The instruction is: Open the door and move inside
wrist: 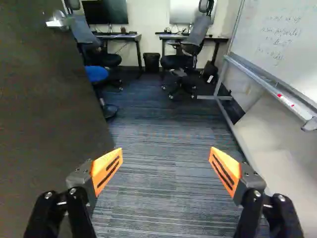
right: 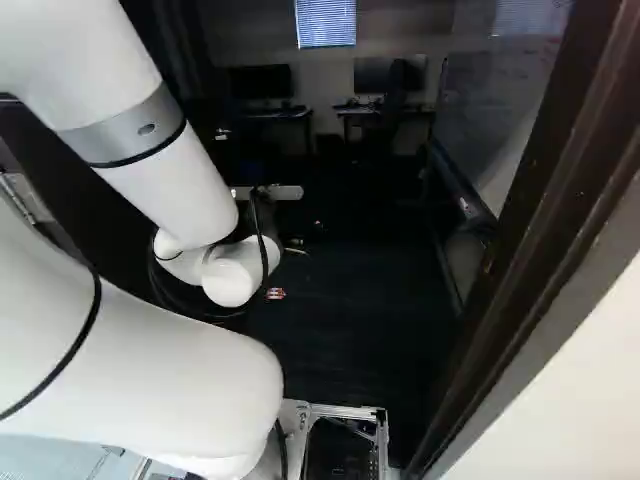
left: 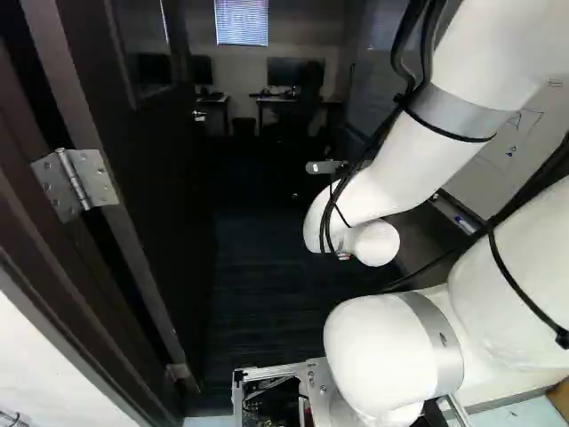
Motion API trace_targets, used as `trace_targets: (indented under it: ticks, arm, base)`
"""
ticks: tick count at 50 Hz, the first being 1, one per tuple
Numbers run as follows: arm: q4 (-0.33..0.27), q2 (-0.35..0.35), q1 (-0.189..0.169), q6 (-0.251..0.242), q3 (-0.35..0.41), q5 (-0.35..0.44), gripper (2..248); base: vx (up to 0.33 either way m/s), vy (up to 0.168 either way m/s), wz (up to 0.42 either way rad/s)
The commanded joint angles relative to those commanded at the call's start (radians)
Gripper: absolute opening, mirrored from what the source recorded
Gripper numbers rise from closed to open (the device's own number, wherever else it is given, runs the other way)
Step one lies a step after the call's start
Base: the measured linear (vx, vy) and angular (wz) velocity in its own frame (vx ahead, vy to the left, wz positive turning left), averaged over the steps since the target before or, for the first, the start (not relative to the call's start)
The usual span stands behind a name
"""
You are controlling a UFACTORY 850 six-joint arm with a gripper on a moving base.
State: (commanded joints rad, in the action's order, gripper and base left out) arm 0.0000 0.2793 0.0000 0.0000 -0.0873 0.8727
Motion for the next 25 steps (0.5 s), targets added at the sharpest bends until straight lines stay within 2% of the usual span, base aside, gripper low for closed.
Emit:
trace_targets:
  ticks: [25]
  arm:
    - [0.0, 0.0, 0.0, 0.0, 0.0, 0.0, 247]
  base:
    - [0.201, 0.011, -0.016]
